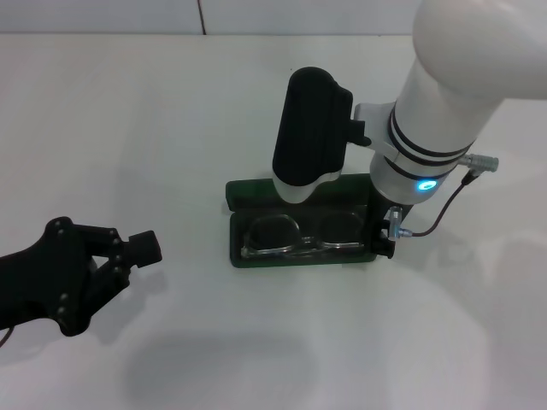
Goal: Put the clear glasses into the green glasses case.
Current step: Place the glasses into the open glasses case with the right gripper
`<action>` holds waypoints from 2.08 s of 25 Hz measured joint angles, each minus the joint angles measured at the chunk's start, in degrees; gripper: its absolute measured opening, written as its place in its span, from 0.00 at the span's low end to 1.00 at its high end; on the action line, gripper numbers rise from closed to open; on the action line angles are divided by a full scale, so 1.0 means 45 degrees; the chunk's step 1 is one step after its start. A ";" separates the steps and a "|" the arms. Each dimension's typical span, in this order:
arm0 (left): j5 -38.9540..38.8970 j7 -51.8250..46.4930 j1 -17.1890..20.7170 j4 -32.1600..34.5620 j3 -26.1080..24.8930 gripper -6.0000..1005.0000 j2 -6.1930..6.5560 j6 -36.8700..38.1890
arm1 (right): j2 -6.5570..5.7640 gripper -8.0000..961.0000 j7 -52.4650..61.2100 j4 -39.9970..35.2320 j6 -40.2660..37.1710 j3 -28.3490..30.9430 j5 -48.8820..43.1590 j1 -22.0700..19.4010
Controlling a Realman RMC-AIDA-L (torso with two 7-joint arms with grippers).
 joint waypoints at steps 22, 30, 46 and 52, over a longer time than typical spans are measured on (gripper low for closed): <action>-0.0001 0.0043 -0.0029 -0.0137 -0.0001 0.03 0.0039 0.0001 | 0.0000 0.01 -0.0144 -0.0100 0.0155 -0.0063 0.0097 -0.0062; -0.0001 0.0046 -0.0020 -0.0137 -0.0016 0.03 0.0040 0.0001 | 0.0000 0.01 -0.0150 -0.0103 0.0181 -0.0063 0.0110 -0.0126; 0.0014 -0.0100 -0.0075 -0.0158 -0.0031 0.03 0.0049 0.0019 | 0.0001 0.01 -0.0062 -0.1714 -0.0032 0.0021 -0.0258 -0.1106; -0.0127 -0.0769 -0.0414 -0.0097 -0.0056 0.03 0.0111 0.0042 | 0.0000 0.01 0.0135 -0.4083 -0.0772 0.0455 -0.0946 -0.2626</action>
